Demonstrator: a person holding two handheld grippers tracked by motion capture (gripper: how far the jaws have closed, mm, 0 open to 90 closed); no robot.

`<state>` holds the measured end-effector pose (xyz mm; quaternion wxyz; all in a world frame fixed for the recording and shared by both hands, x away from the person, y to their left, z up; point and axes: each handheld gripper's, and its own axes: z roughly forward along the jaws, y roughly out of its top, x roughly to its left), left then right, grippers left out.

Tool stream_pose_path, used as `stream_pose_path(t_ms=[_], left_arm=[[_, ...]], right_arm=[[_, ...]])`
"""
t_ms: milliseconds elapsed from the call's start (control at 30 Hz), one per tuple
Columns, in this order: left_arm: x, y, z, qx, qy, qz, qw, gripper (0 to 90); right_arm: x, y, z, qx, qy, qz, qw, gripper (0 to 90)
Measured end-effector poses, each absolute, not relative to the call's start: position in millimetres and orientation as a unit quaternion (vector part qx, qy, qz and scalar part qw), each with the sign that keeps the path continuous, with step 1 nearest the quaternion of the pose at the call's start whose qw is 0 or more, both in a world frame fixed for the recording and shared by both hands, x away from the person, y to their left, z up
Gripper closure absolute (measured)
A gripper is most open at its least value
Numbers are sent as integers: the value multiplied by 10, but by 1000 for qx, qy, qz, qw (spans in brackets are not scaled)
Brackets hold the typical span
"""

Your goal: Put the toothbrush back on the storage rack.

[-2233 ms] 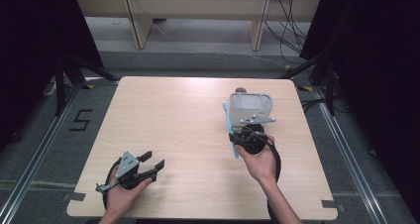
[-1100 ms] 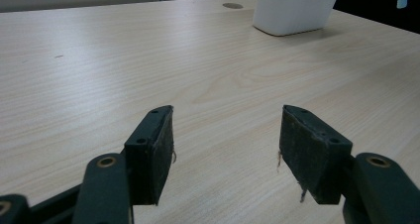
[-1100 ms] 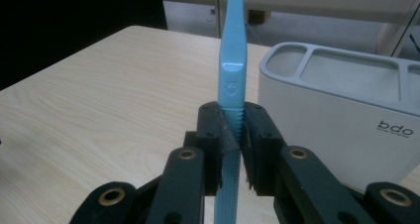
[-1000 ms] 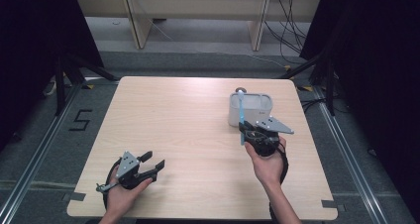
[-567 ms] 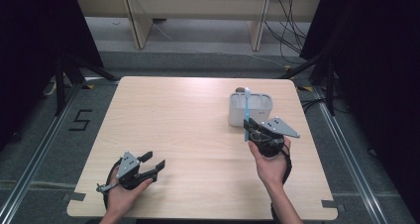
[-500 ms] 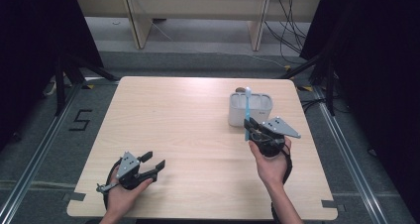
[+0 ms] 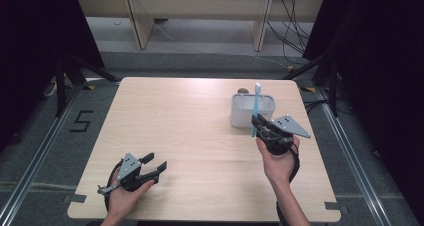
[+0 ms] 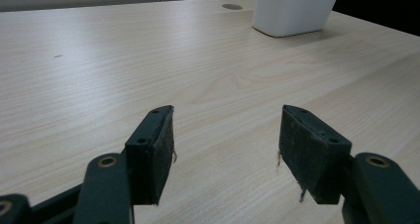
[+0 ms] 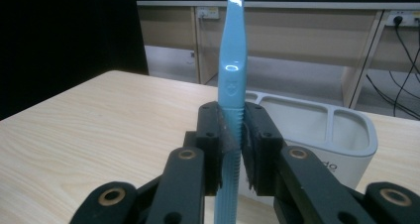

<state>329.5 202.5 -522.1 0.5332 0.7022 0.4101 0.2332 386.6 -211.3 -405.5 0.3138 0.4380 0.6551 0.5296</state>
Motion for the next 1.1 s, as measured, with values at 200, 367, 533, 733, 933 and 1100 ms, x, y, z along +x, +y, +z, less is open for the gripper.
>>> stream_pose_path(t_ms=[200, 367, 533, 733, 933, 1100], left_arm=[[3296, 2027, -5221, 701, 411, 233, 534, 379], [3296, 2029, -5221, 701, 411, 233, 534, 379], [3295, 2030, -5222, 700, 411, 233, 535, 379], [3296, 2029, -5221, 700, 412, 233, 535, 379], [3304, 2030, -5229, 697, 410, 231, 541, 379], [3303, 2032, -5228, 696, 411, 230, 542, 378]], right_arm=[[3896, -2150, -4001, 443, 645, 536, 318, 793], [3929, -2197, -3948, 445, 637, 539, 324, 793], [3970, -2240, -3917, 446, 629, 541, 335, 793], [4011, -2288, -3891, 454, 625, 539, 336, 792], [4065, -2318, -3848, 454, 617, 542, 345, 793], [4115, -2339, -3826, 453, 617, 541, 348, 793]])
